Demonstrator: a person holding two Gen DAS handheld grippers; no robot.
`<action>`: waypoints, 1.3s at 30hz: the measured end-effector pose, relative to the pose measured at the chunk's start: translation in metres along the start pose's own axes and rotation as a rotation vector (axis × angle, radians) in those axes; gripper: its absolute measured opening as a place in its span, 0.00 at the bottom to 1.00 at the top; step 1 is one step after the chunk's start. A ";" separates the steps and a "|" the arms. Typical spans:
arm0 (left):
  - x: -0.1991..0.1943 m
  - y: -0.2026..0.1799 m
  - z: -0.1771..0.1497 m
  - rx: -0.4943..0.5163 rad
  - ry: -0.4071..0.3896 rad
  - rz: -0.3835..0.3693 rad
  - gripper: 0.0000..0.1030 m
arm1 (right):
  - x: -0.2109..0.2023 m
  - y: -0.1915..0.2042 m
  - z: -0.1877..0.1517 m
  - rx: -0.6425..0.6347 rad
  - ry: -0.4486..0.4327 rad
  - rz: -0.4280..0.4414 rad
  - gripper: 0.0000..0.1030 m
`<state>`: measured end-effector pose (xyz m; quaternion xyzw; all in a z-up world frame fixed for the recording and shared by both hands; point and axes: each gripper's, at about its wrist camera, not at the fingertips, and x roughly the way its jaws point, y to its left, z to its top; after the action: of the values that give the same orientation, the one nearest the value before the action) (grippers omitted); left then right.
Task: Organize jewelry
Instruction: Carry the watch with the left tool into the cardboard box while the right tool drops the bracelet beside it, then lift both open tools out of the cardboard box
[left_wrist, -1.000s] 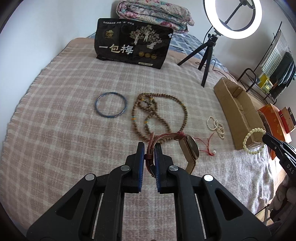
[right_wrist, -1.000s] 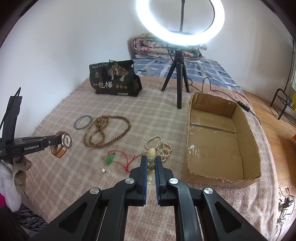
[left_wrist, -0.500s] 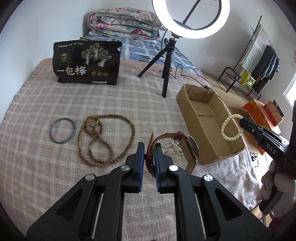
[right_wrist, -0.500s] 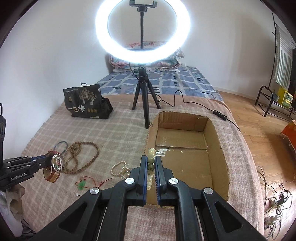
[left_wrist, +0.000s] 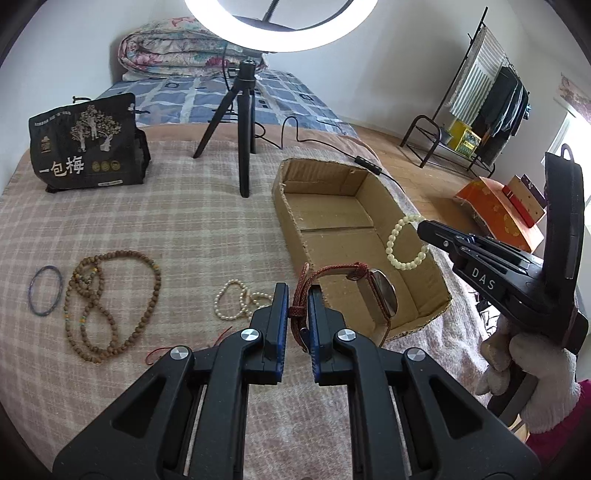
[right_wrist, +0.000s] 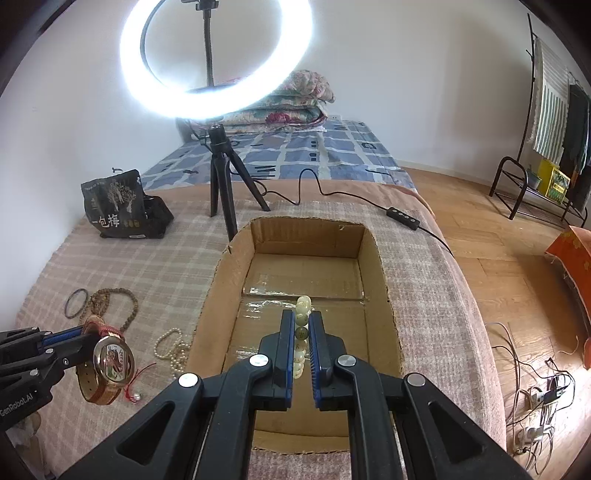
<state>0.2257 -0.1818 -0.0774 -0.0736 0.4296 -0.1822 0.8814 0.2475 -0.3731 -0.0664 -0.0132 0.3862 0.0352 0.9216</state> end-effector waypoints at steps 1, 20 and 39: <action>0.004 -0.005 0.002 0.002 0.002 -0.006 0.08 | 0.003 -0.002 0.001 0.007 0.002 0.002 0.05; 0.057 -0.040 0.009 0.059 0.041 -0.025 0.47 | 0.038 -0.039 0.007 0.103 0.034 0.036 0.35; 0.021 -0.039 0.003 0.096 0.007 0.004 0.49 | 0.002 -0.033 0.012 0.119 -0.020 -0.021 0.82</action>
<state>0.2300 -0.2256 -0.0793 -0.0297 0.4237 -0.2013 0.8827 0.2600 -0.4055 -0.0592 0.0378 0.3784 0.0028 0.9249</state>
